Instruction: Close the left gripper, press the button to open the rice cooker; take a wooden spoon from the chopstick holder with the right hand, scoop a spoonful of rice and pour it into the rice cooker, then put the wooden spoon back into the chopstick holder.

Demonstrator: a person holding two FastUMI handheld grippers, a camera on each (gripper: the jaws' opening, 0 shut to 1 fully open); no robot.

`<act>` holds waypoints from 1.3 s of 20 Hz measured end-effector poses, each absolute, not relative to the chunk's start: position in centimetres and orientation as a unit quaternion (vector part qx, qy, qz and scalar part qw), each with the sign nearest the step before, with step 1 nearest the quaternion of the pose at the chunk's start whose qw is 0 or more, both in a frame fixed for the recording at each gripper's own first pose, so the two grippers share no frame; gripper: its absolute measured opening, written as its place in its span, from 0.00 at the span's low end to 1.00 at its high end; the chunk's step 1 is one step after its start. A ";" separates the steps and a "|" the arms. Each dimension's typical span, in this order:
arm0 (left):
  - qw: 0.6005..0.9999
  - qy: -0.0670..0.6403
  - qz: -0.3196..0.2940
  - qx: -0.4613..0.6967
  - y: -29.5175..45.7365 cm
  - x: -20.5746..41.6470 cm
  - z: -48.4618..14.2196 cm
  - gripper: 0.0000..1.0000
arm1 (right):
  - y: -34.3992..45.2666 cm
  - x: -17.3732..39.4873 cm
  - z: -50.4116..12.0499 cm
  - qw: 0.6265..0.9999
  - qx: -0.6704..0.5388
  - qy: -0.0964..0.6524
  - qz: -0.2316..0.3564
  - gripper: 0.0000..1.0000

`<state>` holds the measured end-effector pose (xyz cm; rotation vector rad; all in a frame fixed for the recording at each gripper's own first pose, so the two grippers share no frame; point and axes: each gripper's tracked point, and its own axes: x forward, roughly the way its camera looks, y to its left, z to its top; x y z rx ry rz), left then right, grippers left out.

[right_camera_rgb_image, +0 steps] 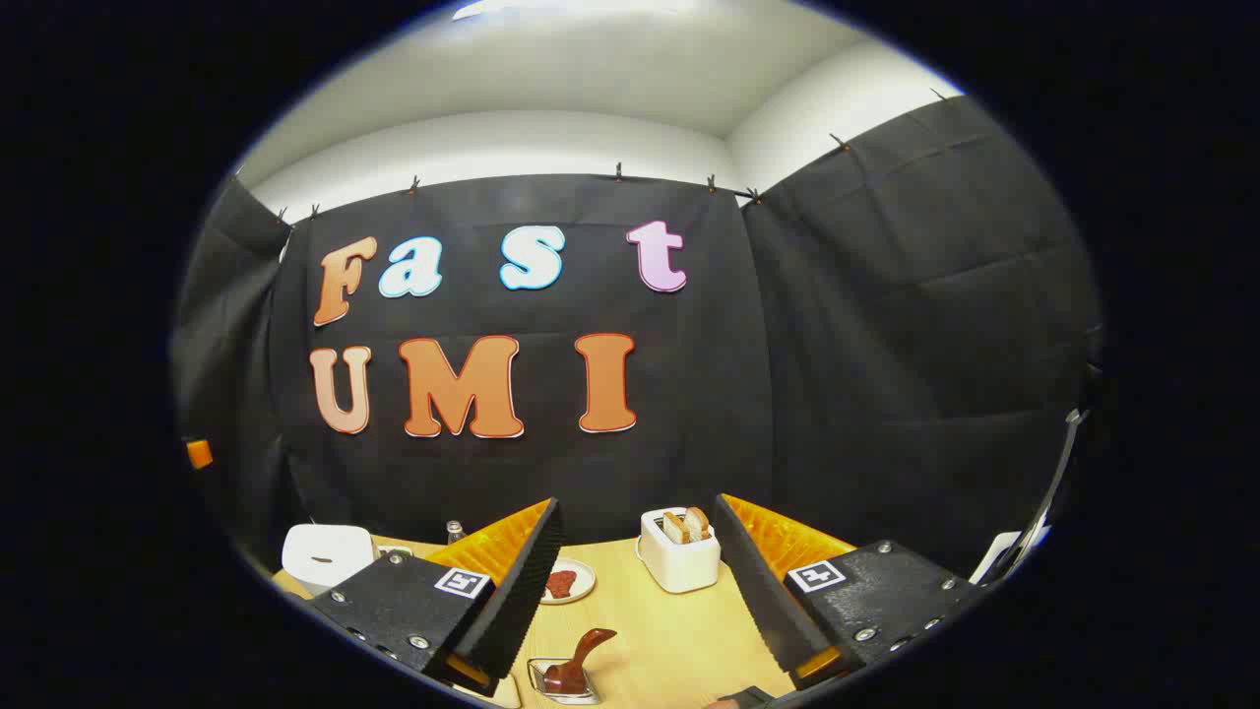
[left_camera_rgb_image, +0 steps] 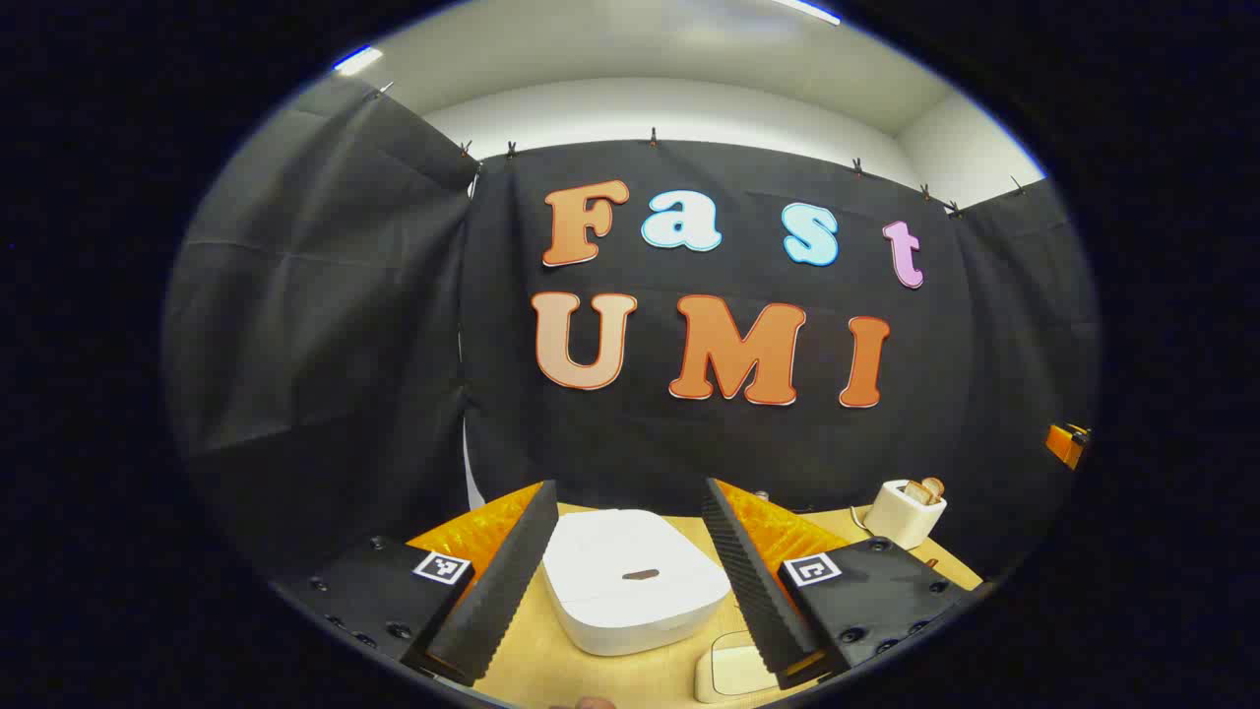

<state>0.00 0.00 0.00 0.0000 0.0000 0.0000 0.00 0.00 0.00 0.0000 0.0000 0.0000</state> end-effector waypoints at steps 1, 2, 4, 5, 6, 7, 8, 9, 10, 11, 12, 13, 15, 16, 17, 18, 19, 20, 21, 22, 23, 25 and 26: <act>1.000 -0.005 0.000 0.001 0.5 -0.2 0.2 1.00 | 0.5 -0.4 0.2 1.000 -0.011 -0.001 0.001 0.94; 1.000 -0.010 0.001 0.003 1.0 -0.2 0.7 0.97 | 0.8 -0.8 0.4 1.000 -0.023 -0.003 0.002 0.94; 1.000 -0.017 0.001 0.006 1.8 -0.6 1.2 0.97 | 1.4 -1.3 0.8 0.999 -0.038 -0.007 0.002 0.95; 1.000 -0.019 0.003 0.007 2.1 -0.7 1.5 1.00 | 1.8 -1.5 1.0 0.999 -0.042 -0.009 0.003 0.95; 1.000 -0.021 0.002 0.006 2.3 -0.8 1.6 1.00 | 2.1 -1.5 1.3 0.999 -0.042 -0.010 0.005 0.95; 1.000 -0.022 -0.002 0.004 2.2 -0.8 1.7 1.00 | 2.5 -1.5 1.5 0.999 -0.040 -0.009 0.008 0.94; 1.000 -0.022 -0.006 0.002 2.1 -0.8 1.8 1.00 | 2.8 -1.5 1.5 0.999 -0.036 -0.009 0.011 0.95; 1.000 -0.022 -0.010 0.002 1.9 -0.9 1.8 1.00 | 3.1 -1.5 1.4 0.999 -0.034 -0.008 0.014 0.95; 1.000 -0.024 -0.011 0.002 2.1 -1.0 2.0 0.97 | 3.2 -1.4 1.5 0.999 -0.034 -0.007 0.015 0.95; 1.000 -0.023 -0.013 0.003 2.1 -1.0 2.1 1.00 | 3.2 -1.4 1.4 0.999 -0.035 -0.006 0.015 0.95; 1.000 -0.023 -0.015 0.002 2.0 -1.0 2.2 1.00 | 3.2 -1.4 1.2 0.999 -0.038 -0.003 0.012 0.95; 1.000 -0.021 -0.019 0.000 1.8 -0.8 2.2 1.00 | 3.2 -1.4 1.1 0.999 -0.040 0.000 0.012 0.95; 0.999 -0.017 -0.028 -0.003 1.3 -0.6 2.1 1.00 | 3.5 -1.5 0.9 0.999 -0.039 0.003 0.014 0.95; 0.999 -0.014 -0.032 -0.003 1.0 -0.5 2.0 1.00 | 3.5 -1.5 0.9 0.999 -0.038 0.003 0.016 0.95; 0.999 -0.013 -0.035 -0.003 0.8 -0.5 2.0 1.00 | 3.5 -1.5 1.0 0.999 -0.037 0.002 0.016 0.95; 0.999 -0.013 -0.036 -0.001 0.8 -0.6 2.1 1.00 | 3.4 -1.4 1.0 0.999 -0.038 0.003 0.014 0.95; 0.999 -0.014 -0.036 0.002 0.8 -0.5 2.0 1.00 | 3.3 -1.3 0.9 0.999 -0.038 0.004 0.012 0.95; 0.999 -0.015 -0.035 0.004 0.9 -0.4 2.0 0.92 | 3.4 -1.3 0.8 0.999 -0.038 0.005 0.012 0.95; 0.999 -0.015 -0.034 0.004 0.9 -0.4 2.2 0.85 | 3.5 -1.3 0.7 0.999 -0.038 0.007 0.013 0.95; 0.999 -0.014 -0.030 0.006 1.0 -0.2 2.1 0.77 | 3.6 -1.3 0.8 0.999 -0.038 0.010 0.015 0.95; 0.999 -0.013 -0.033 0.004 1.0 -0.2 2.1 0.75 | 3.6 -1.4 0.8 0.999 -0.038 0.009 0.016 0.95; 0.999 -0.017 -0.037 -0.002 0.8 -0.4 2.2 0.55 | 3.3 -1.3 1.0 0.999 -0.044 0.006 0.011 0.95; 0.999 -0.017 -0.040 -0.003 0.7 -0.4 2.4 0.44 | 3.3 -1.3 1.2 0.999 -0.047 0.004 0.009 0.95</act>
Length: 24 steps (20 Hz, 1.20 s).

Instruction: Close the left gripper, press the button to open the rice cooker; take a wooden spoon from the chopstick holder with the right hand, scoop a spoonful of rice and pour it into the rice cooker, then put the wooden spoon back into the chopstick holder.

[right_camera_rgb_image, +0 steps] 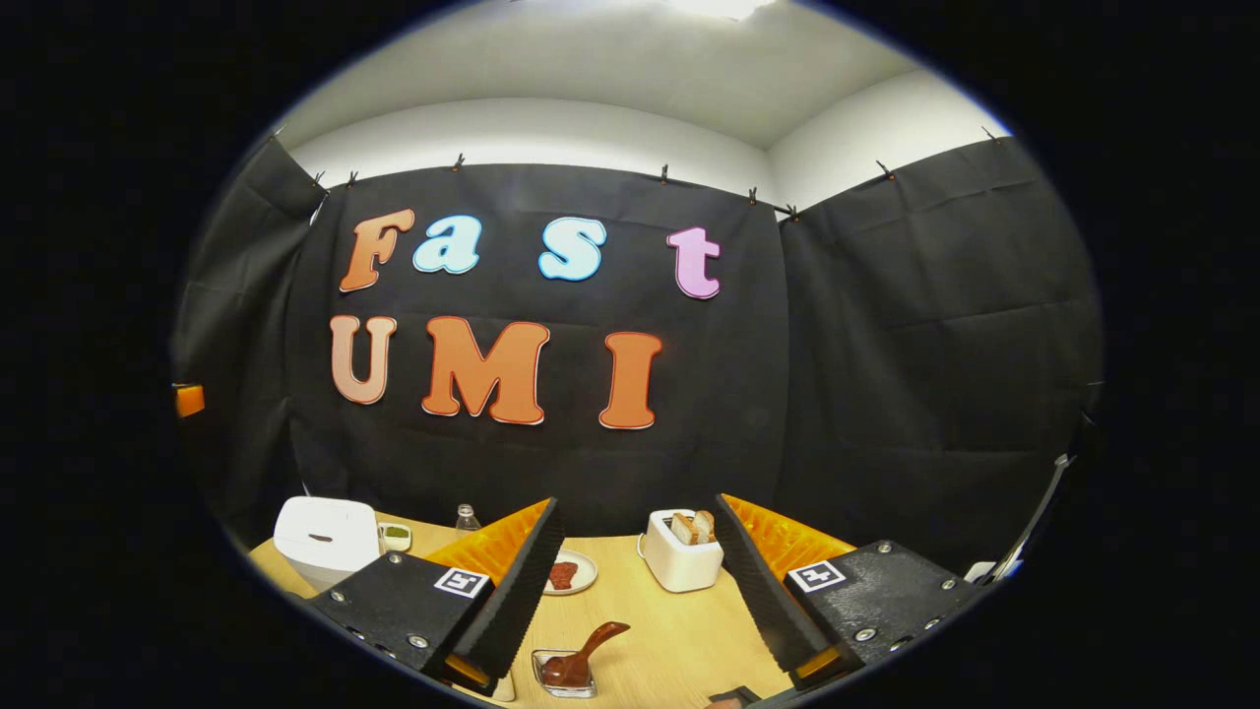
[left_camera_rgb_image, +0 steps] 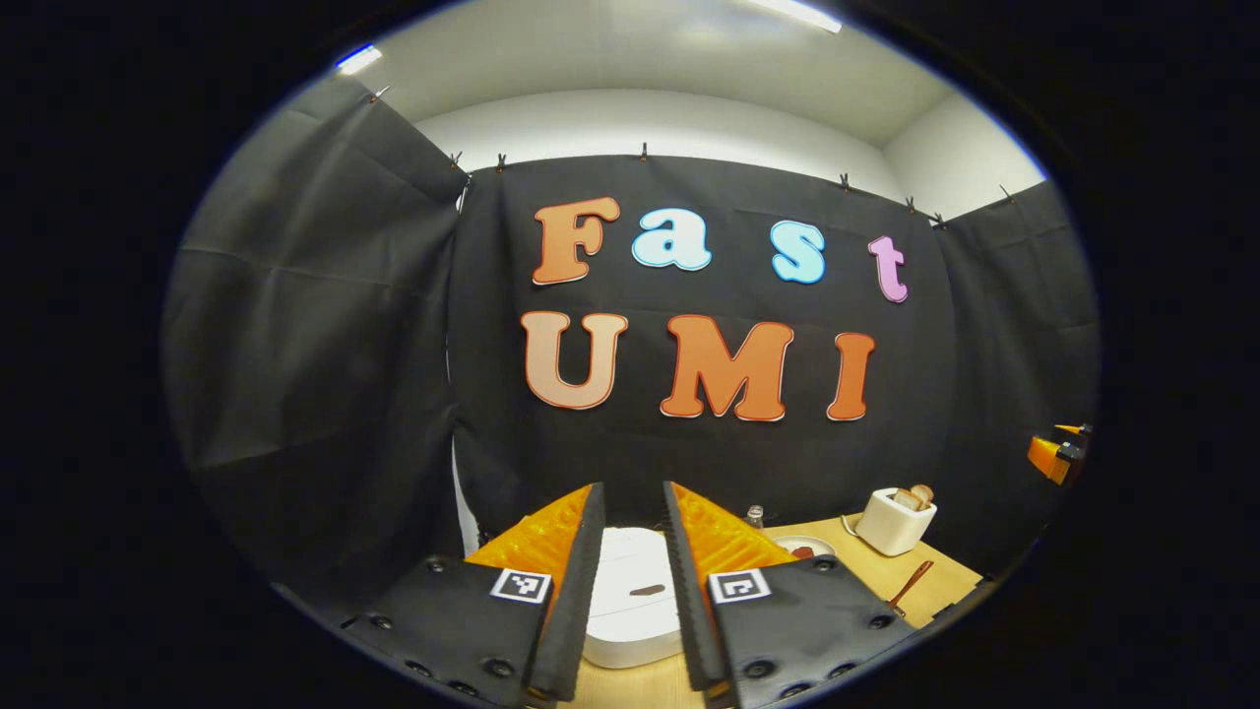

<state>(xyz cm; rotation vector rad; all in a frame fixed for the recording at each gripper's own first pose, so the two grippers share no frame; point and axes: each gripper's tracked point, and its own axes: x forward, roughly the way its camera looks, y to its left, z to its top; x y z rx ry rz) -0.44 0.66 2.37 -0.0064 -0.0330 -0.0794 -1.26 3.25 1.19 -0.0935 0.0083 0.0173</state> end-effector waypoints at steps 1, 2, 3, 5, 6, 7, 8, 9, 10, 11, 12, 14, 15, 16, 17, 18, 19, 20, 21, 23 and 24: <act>0.999 -0.014 -0.042 -0.003 0.5 -0.3 2.1 0.40 | 3.3 -1.2 1.4 0.999 -0.047 0.003 0.008 0.95; 0.999 -0.011 -0.046 -0.002 0.4 -0.2 1.9 0.45 | 3.4 -1.3 1.4 0.999 -0.046 0.002 0.009 0.95; 0.999 -0.006 -0.050 0.000 0.1 -0.2 1.6 0.44 | 3.4 -1.3 1.5 0.999 -0.045 0.002 0.010 0.95; 0.999 -0.005 -0.031 0.006 1.1 -0.6 2.2 0.44 | 3.5 -1.2 1.5 0.999 -0.044 0.003 0.012 0.95; 1.000 -0.014 -0.021 0.007 1.7 0.9 2.1 0.29 | 3.5 -1.2 1.3 0.999 -0.045 0.004 0.012 0.95; 1.000 -0.012 -0.016 0.010 1.8 0.6 1.5 0.14 | 3.5 -1.3 1.4 0.999 -0.048 0.004 0.011 0.95; 1.000 -0.007 -0.023 0.006 1.4 0.7 1.6 0.08 | 3.5 -1.2 1.3 0.999 -0.051 0.003 0.011 0.95; 1.000 -0.002 -0.025 0.004 1.0 0.6 0.9 0.09 | 3.5 -1.1 1.3 0.999 -0.052 0.003 0.011 0.95; 1.000 0.005 -0.024 0.002 1.1 1.2 0.5 0.05 | 3.6 -1.0 1.1 0.999 -0.053 0.005 0.012 0.95; 0.999 0.015 -0.028 0.001 1.0 1.8 -0.2 0.05 | 3.7 -1.0 1.1 0.999 -0.052 0.005 0.012 0.95; 0.999 0.020 -0.031 -0.002 1.0 2.4 -0.8 0.05 | 3.8 -1.0 1.0 0.999 -0.051 0.006 0.013 0.95; 0.999 0.036 -0.034 0.003 0.8 3.6 -2.3 0.05 | 3.8 -0.8 1.0 0.999 -0.051 0.007 0.013 0.95; 0.998 0.044 -0.040 0.003 0.5 4.4 -3.0 0.05 | 3.6 -0.9 0.9 0.999 -0.052 0.008 0.012 0.95; 0.998 0.051 -0.048 -0.001 -0.1 5.0 -3.6 0.05 | 3.7 -0.8 0.8 0.998 -0.055 0.009 0.014 0.95; 0.997 0.059 -0.057 -0.006 -0.6 5.8 -4.2 0.05 | 3.6 -0.5 0.7 0.998 -0.059 0.011 0.013 0.95; 0.996 0.067 -0.064 -0.010 -1.0 6.6 -4.8 0.05 | 3.3 -0.4 0.5 0.998 -0.060 0.014 0.010 0.95; 0.995 0.075 -0.069 -0.015 -1.4 7.5 -5.4 0.04 | 3.2 -0.2 0.4 0.998 -0.058 0.016 0.009 0.95; 0.994 0.082 -0.076 -0.022 -1.8 8.5 -6.0 0.05 | 3.2 -0.2 0.2 0.998 -0.056 0.018 0.009 0.95; 0.993 0.086 -0.081 -0.026 -2.0 9.4 -6.4 0.05 | 3.1 -0.1 0.0 0.998 -0.055 0.019 0.009 0.95; 0.992 0.098 -0.082 -0.020 -2.3 11.2 -7.9 0.05 | 2.4 0.4 -0.6 0.998 -0.059 0.025 0.002 0.95; 0.991 0.105 -0.082 -0.014 -2.4 12.0 -8.9 0.05 | 2.1 0.5 -1.0 0.998 -0.062 0.030 -0.002 0.95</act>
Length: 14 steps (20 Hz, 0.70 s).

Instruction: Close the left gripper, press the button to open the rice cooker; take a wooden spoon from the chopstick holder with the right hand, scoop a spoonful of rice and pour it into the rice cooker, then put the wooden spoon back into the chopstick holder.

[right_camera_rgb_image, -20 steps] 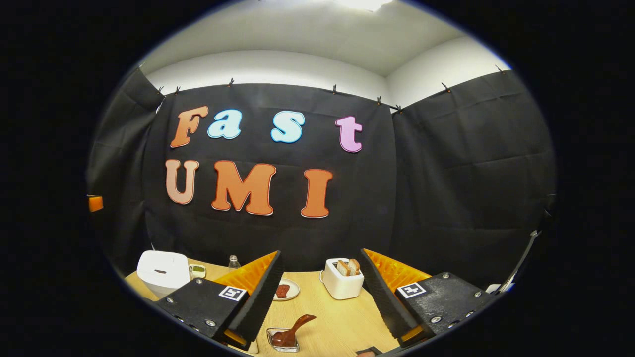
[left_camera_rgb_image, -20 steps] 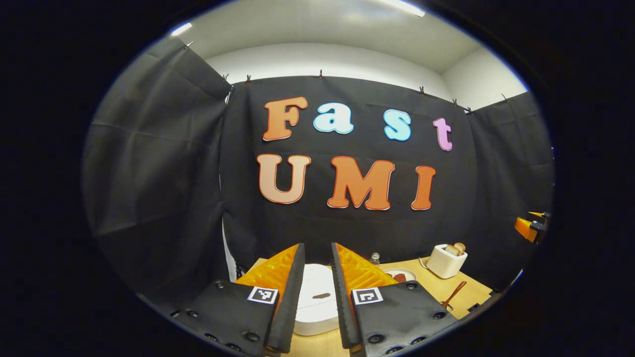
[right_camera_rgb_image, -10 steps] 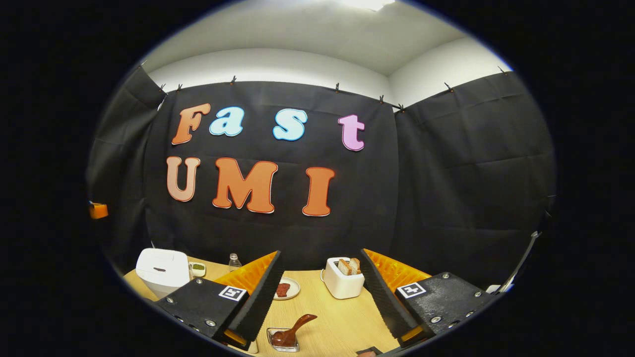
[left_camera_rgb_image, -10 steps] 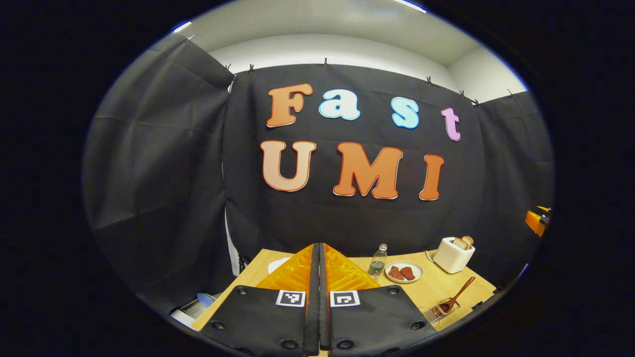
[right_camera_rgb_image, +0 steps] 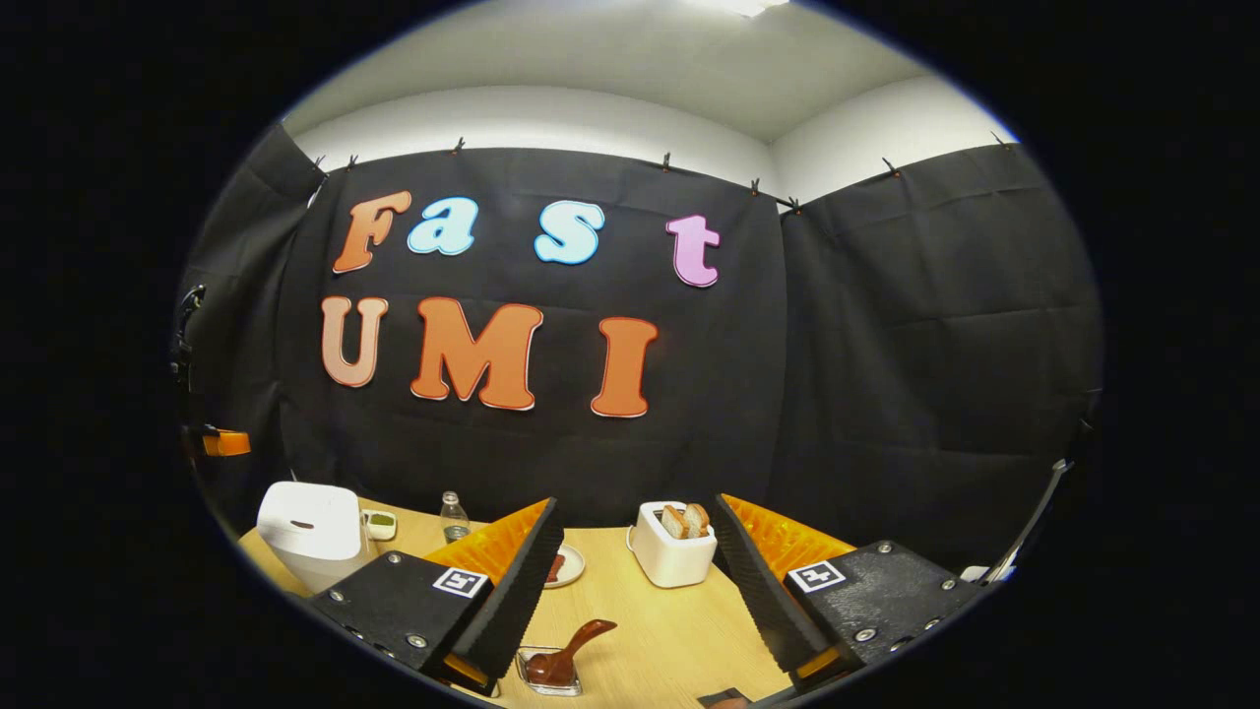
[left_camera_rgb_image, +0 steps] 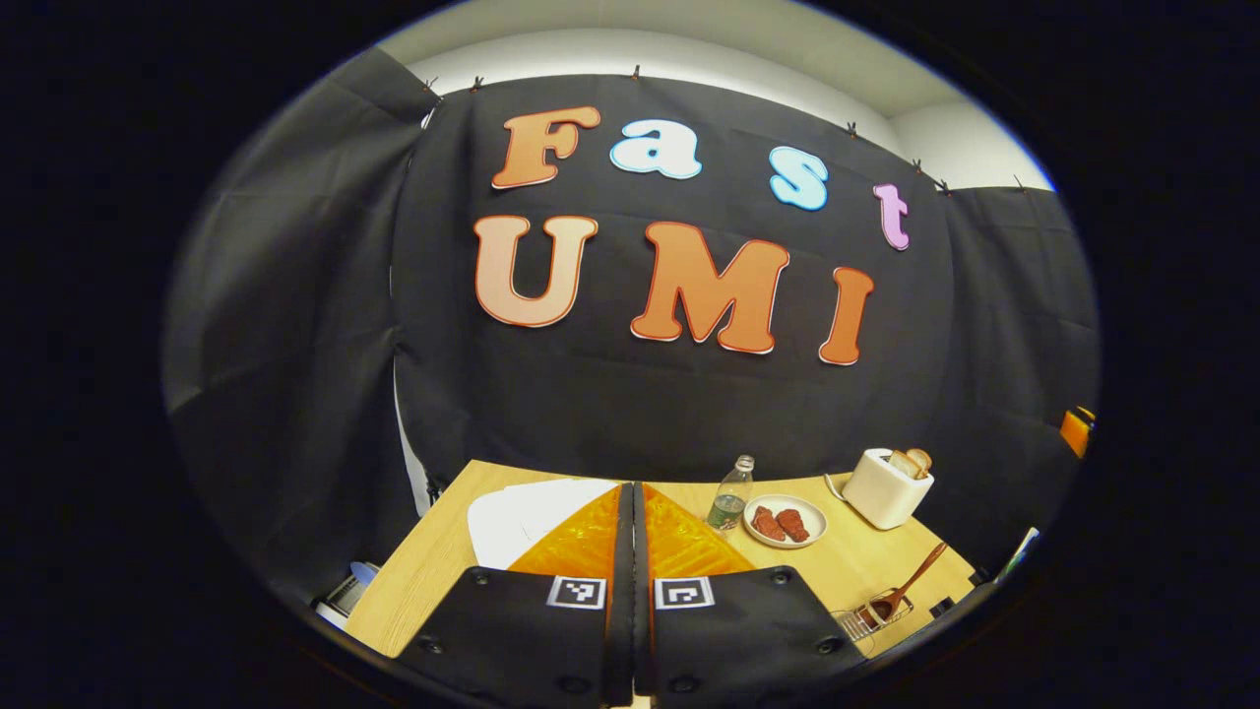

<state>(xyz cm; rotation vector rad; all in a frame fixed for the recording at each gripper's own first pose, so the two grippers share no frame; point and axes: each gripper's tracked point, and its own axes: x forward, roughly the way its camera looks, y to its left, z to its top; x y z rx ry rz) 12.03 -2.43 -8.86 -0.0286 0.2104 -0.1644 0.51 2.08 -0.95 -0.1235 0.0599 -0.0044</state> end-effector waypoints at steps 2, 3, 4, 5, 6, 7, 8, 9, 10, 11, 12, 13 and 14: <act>0.989 0.125 -0.082 -0.008 -2.9 13.4 -11.1 0.05 | 1.5 0.7 -1.6 0.997 -0.062 0.039 -0.010 0.95; 0.987 0.136 -0.083 -0.004 -3.3 13.9 -12.3 0.05 | 1.2 0.9 -2.0 0.997 -0.061 0.044 -0.014 0.95; 0.986 0.147 -0.084 -0.002 -3.6 14.4 -13.6 0.05 | 1.0 1.0 -2.3 0.997 -0.058 0.049 -0.017 0.95; 0.984 0.157 -0.086 -0.001 -3.9 14.9 -14.7 0.05 | 0.8 1.2 -2.5 0.997 -0.055 0.053 -0.019 0.95; 0.982 0.169 -0.087 0.000 -4.0 15.3 -15.9 0.04 | 0.6 1.2 -2.8 0.997 -0.054 0.056 -0.022 0.95; 0.980 0.180 -0.088 -0.001 -4.1 15.8 -17.0 0.04 | 0.3 1.3 -3.1 0.997 -0.054 0.059 -0.025 0.95; 0.978 0.192 -0.087 -0.003 -4.1 16.0 -18.1 0.05 | 0.1 1.3 -3.2 0.996 -0.055 0.062 -0.028 0.95; 0.976 0.201 -0.087 -0.005 -4.1 16.3 -19.0 0.05 | -0.1 1.4 -3.4 0.996 -0.057 0.065 -0.031 0.95; 0.974 0.212 -0.084 -0.004 -3.8 16.4 -19.8 0.05 | -0.3 1.3 -3.7 0.995 -0.058 0.067 -0.034 0.95; 0.972 0.219 -0.083 -0.002 -3.6 16.8 -20.5 0.05 | -0.5 1.2 -3.9 0.995 -0.060 0.070 -0.037 0.95; 0.971 0.225 -0.083 -0.002 -3.4 17.0 -21.1 0.05 | -0.6 1.3 -4.0 0.995 -0.061 0.072 -0.039 0.95; 0.969 0.232 -0.082 -0.001 -3.3 17.1 -21.7 0.04 | -0.8 1.3 -4.2 0.994 -0.062 0.076 -0.041 0.95; 0.968 0.239 -0.081 -0.001 -3.0 17.0 -22.4 0.05 | -0.9 1.3 -4.5 0.994 -0.063 0.078 -0.043 0.95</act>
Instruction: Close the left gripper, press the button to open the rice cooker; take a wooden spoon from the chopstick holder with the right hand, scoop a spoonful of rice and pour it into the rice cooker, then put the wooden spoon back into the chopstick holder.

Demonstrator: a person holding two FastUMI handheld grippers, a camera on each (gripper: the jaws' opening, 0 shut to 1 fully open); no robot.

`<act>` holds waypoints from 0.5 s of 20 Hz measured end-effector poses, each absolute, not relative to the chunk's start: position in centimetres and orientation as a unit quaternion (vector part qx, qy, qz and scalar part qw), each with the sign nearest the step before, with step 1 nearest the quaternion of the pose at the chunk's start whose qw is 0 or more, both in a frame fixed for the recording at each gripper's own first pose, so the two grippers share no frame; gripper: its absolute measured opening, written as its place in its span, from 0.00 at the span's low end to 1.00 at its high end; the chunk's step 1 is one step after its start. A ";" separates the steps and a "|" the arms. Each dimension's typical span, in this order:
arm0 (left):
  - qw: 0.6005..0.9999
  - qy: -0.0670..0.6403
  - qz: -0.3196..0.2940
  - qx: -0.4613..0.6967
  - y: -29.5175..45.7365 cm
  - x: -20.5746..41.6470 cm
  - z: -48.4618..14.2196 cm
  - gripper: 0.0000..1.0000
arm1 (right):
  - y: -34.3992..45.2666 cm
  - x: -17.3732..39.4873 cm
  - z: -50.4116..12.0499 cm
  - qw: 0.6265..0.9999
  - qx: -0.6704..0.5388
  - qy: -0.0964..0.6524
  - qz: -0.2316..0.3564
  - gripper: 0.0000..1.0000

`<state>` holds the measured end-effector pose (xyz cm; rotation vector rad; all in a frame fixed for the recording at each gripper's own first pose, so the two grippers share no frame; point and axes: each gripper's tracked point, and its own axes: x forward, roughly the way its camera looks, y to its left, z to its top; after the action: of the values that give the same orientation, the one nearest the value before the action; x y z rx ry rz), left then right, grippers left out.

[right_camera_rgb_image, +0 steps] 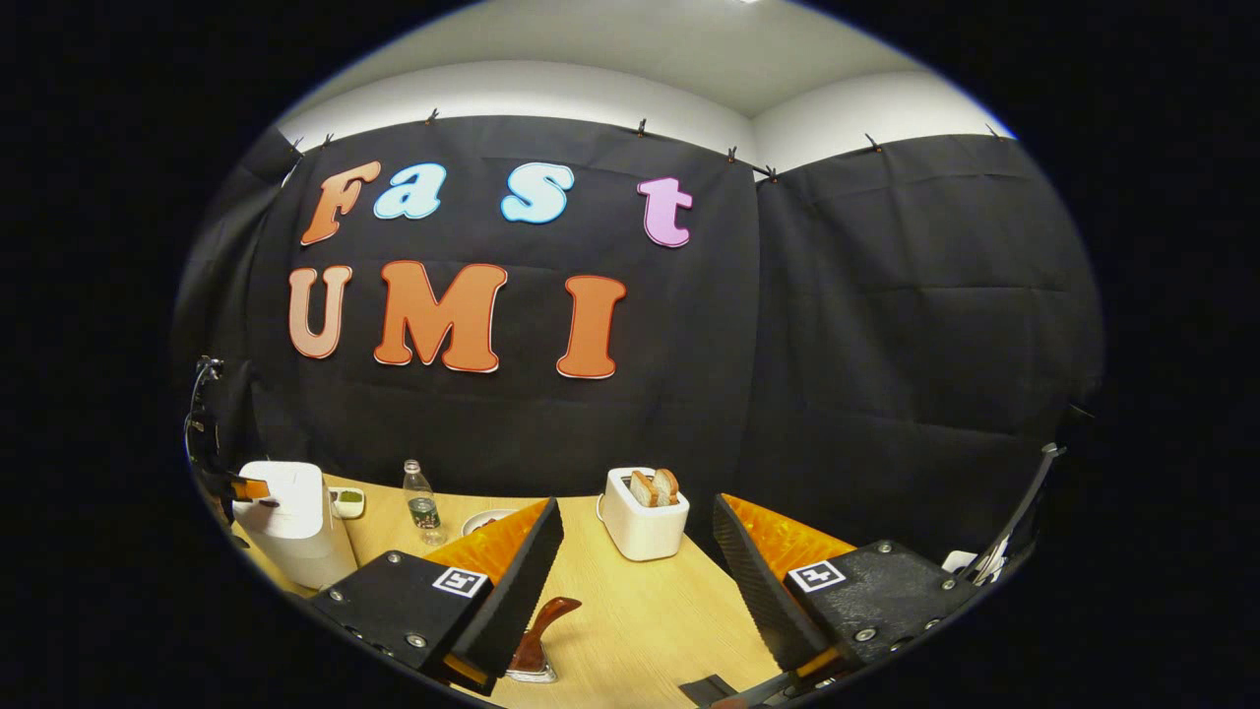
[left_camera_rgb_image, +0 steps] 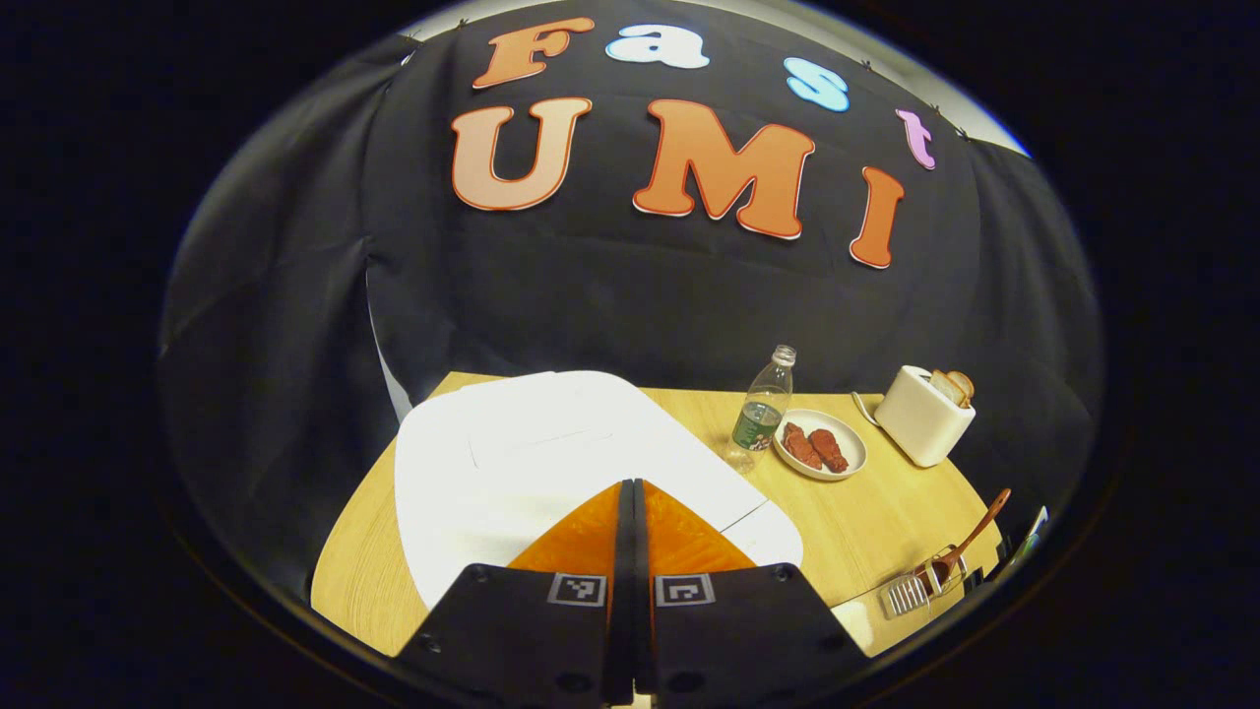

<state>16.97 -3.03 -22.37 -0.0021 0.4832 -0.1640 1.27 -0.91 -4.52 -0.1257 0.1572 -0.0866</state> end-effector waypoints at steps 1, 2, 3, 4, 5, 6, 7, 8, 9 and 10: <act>0.966 0.246 -0.082 -0.006 -3.0 16.8 -22.8 0.05 | -0.9 1.3 -4.8 0.994 -0.063 0.080 -0.044 0.95; 0.964 0.253 -0.082 -0.010 -3.0 16.7 -23.3 0.05 | -1.0 1.4 -4.8 0.994 -0.062 0.082 -0.045 0.95; 0.963 0.256 -0.083 -0.011 -3.0 16.5 -23.4 0.05 | -0.9 1.5 -4.9 0.994 -0.060 0.084 -0.046 0.95; 0.965 0.249 -0.084 -0.007 -2.9 16.8 -23.2 0.05 | -0.9 1.5 -5.2 0.994 -0.058 0.085 -0.046 0.95; 0.963 0.256 -0.083 -0.001 -2.8 16.5 -23.4 0.05 | -0.8 1.5 -5.3 0.994 -0.056 0.086 -0.044 0.95; 0.963 0.257 -0.082 0.000 -2.8 16.3 -23.4 0.05 | -0.6 1.5 -5.4 0.994 -0.053 0.087 -0.042 0.95; 0.962 0.260 -0.082 -0.003 -2.7 16.3 -23.4 0.05 | -0.3 1.5 -5.6 0.994 -0.051 0.087 -0.040 0.95; 0.959 0.271 -0.080 -0.013 -2.8 16.2 -23.9 0.05 | -0.1 1.5 -5.8 0.994 -0.049 0.089 -0.038 0.95; 0.960 0.267 -0.081 -0.023 -2.9 15.9 -23.6 0.05 | 0.1 1.5 -6.3 0.994 -0.048 0.092 -0.035 0.96; 0.961 0.261 -0.083 -0.025 -2.8 16.4 -23.4 0.05 | 0.4 1.5 -6.7 0.994 -0.048 0.096 -0.031 0.95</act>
<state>16.40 -2.81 -23.42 -0.0510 0.5295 -0.1681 1.48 0.36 -6.66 -0.0969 0.1924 -0.0625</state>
